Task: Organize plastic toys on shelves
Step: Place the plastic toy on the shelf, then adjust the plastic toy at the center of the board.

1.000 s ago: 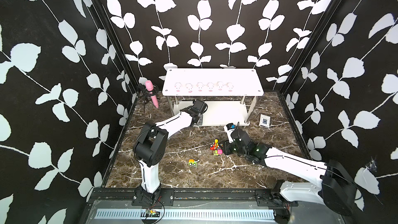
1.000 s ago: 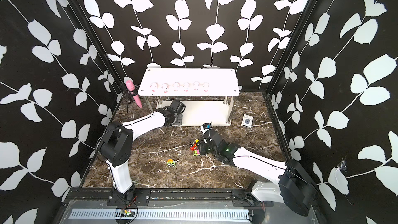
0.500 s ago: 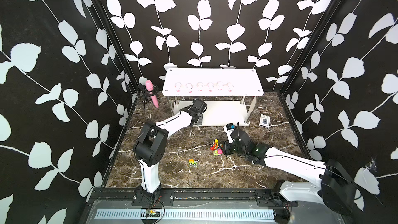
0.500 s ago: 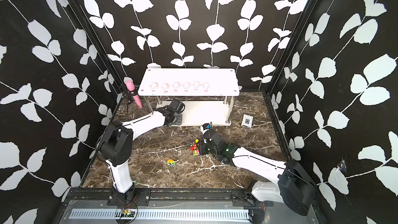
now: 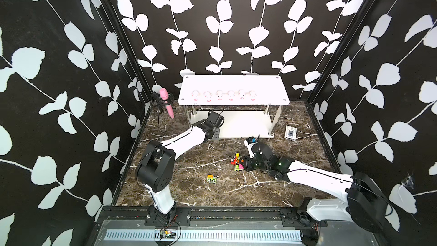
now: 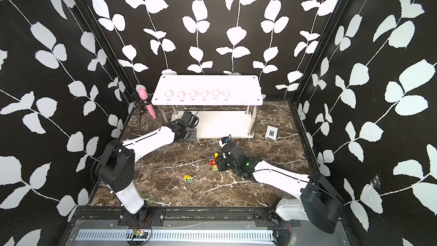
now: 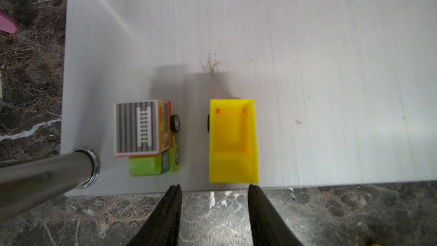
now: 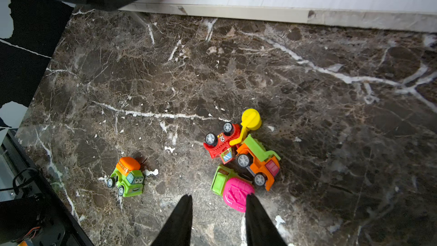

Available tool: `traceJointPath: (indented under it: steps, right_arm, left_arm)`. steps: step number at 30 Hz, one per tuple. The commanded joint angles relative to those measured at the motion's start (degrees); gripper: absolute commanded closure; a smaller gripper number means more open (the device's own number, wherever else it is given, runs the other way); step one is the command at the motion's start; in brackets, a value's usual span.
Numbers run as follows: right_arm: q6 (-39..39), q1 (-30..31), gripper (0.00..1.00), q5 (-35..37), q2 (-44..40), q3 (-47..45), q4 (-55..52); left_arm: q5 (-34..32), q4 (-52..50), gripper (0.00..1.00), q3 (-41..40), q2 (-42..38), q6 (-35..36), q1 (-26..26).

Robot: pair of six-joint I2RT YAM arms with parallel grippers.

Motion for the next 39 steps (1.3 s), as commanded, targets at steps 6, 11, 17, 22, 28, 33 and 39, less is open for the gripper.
traceJointPath:
  steps: [6,11,17,22,28,33,39]
  right_arm:
    - [-2.7,0.2,0.60,-6.4,3.7,2.0,1.0]
    - [-6.0,2.7,0.60,-10.9,7.4,5.4,-0.7]
    - [-8.4,7.0,0.59,-13.6,12.6,9.3,-1.9]
    - [-10.5,10.3,0.59,-17.6,17.1,13.5,-2.4]
    - [-12.2,13.3,0.60,-18.7,24.4,18.5,-5.3]
    - [-12.2,14.4,0.60,-19.5,26.9,20.3,-5.4]
    - [-11.8,14.9,0.60,-18.7,29.4,21.9,-5.7]
  left_arm:
    - [2.3,-4.6,0.54,-8.0,-12.4,0.9,-5.0]
    - [7.9,-3.3,0.56,-18.9,-21.7,-2.2,-5.0]
    - [17.2,-1.5,0.63,-31.8,-32.7,-8.1,-5.1]
    - [24.3,1.9,0.67,-40.4,-39.8,-14.7,-7.8]
    - [24.7,1.8,0.84,-44.0,-42.8,-17.5,-8.5]
    - [29.8,4.2,0.96,-45.6,-41.3,-17.6,-8.7]
    - [31.6,4.5,1.00,-47.0,-40.9,-17.9,-8.9]
